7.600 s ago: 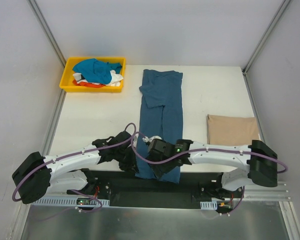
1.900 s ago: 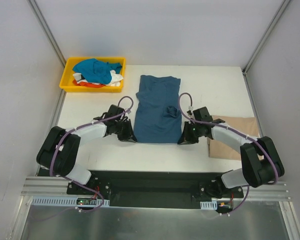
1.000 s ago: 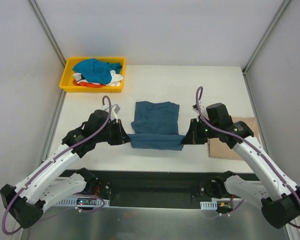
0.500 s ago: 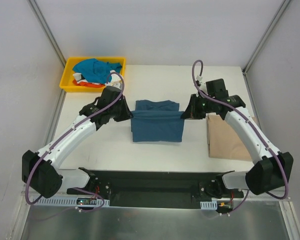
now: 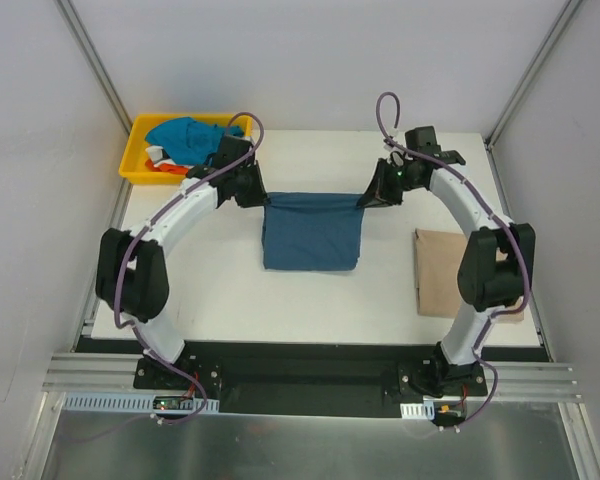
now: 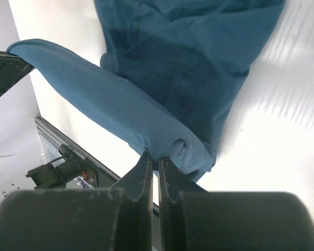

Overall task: Fold and stack the t-shirts
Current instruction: Fold the tshirt

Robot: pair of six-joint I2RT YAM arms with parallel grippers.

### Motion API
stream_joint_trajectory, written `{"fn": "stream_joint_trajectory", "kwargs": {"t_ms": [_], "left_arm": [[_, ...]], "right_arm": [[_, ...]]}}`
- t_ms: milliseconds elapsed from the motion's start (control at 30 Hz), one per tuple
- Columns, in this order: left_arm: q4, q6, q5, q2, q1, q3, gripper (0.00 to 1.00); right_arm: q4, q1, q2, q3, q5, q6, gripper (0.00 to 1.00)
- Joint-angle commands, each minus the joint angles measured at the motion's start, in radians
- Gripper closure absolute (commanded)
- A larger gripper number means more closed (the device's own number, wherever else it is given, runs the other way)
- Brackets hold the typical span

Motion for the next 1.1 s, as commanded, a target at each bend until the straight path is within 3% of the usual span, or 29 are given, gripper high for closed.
{"fn": "stream_joint_trajectory", "kwargs": {"t_ms": [0,67,167,200,233,267,300,333,433,600,733,867,1067], "left_arm": [[-0.022,0.056,0.002,0.134,0.062,0.132,1.00],[-0.022,0.060,0.032,0.216,0.081,0.199,1.00],[-0.026,0.091,0.112,0.325,0.101,0.305,0.97],[-0.033,0.103,0.170,0.352,0.104,0.331,0.68],[-0.037,0.103,0.187,0.370,0.108,0.354,0.54],[-0.048,0.103,0.197,0.392,0.116,0.388,0.36],[-0.049,0.100,0.206,0.395,0.116,0.396,0.23],[-0.049,0.099,0.208,0.389,0.118,0.400,0.17],[-0.049,0.099,0.256,0.340,0.114,0.385,0.01],[-0.042,0.096,0.304,0.245,0.075,0.308,0.01],[-0.007,0.073,0.327,0.190,0.041,0.236,0.01],[0.065,0.019,0.417,0.206,0.032,0.196,0.01],[0.110,-0.021,0.459,0.320,0.016,0.218,0.01]], "right_arm": [[0.009,-0.044,0.159,0.172,0.000,-0.010,0.99],[0.009,-0.055,0.262,0.233,0.006,-0.002,0.99],[-0.038,-0.068,0.431,0.425,-0.021,-0.045,0.76],[-0.099,-0.075,0.473,0.495,-0.033,-0.068,0.62],[-0.127,-0.078,0.513,0.608,-0.041,-0.077,0.55],[-0.153,-0.079,0.571,0.667,-0.041,-0.080,0.04],[-0.208,-0.079,0.591,0.715,-0.044,-0.109,0.03],[-0.224,-0.079,0.598,0.753,-0.055,-0.117,0.03],[-0.165,-0.069,0.491,0.634,-0.098,-0.146,0.03],[-0.057,-0.015,0.182,0.257,-0.052,-0.163,0.04],[0.104,0.057,-0.008,0.015,-0.135,-0.070,0.04],[0.356,0.134,-0.057,-0.122,-0.205,0.091,0.03],[0.429,0.171,0.091,-0.136,-0.199,0.171,0.03]]}}
